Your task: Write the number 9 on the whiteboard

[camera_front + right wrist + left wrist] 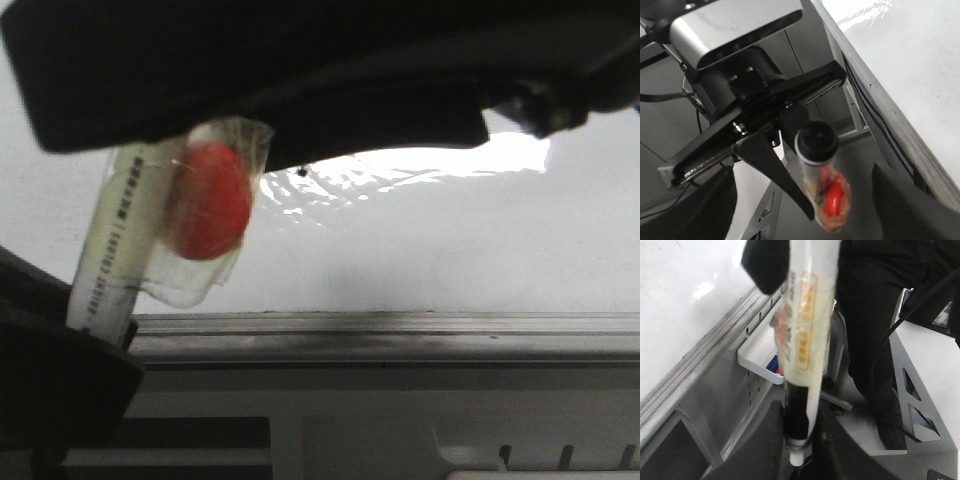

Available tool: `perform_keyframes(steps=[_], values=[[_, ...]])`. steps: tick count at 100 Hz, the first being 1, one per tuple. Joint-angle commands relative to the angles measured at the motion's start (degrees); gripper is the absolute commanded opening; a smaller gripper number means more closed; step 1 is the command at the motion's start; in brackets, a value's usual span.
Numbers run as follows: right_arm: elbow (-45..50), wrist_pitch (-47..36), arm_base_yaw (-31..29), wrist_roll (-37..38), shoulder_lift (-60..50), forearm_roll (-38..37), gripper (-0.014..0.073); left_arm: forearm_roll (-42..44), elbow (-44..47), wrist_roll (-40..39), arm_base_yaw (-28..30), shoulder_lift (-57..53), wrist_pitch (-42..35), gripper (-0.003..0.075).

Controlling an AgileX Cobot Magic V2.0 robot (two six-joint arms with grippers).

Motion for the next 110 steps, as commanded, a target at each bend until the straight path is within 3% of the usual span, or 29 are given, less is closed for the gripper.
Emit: perform_keyframes(steps=[1,33,44,66,79,86,93,101,110], values=[[-2.1,-1.1,2.0,-1.3,0.2,5.6,0.0493,-1.5,-1.6,0.2,-0.6,-0.2,-1.4,-0.0006],[-2.3,-3.0,2.2,-3.7,0.8,12.9,0.0478,-1.5,-1.6,0.2,-0.6,-0.2,-1.4,-0.0006],[-2.3,-4.1,2.2,-3.7,0.8,12.9,0.0360,-1.5,-1.6,0.2,-0.6,-0.2,-1.4,-0.0006],[-2.2,-3.1,2.2,-3.7,0.8,10.2,-0.0075,-1.5,-1.6,0.2,-0.6,-0.2,-1.7,-0.0009],[-2.1,-3.4,2.2,-2.8,0.8,7.8,-0.0068,-3.0,-1.6,0.2,-0.6,-0.2,-4.1,0.0007],[-2.1,-4.5,2.2,-2.2,0.7,6.4,-0.0068,-4.8,-1.7,0.2,-0.6,-1.1,-4.9,0.0094],[-3.5,-4.9,2.2,3.8,0.6,-0.9,-0.0068,-6.7,-2.4,0.2,-0.6,-2.7,-4.8,0.0239],[-7.2,-2.3,2.2,18.7,0.6,-18.5,-0.0067,-9.1,-2.8,0.2,-0.6,-5.7,-4.4,0.0408],[-14.0,6.4,2.2,35.8,0.6,-37.6,-0.0067,-9.7,-2.9,0.2,-0.6,-10.1,-3.5,0.0487]])
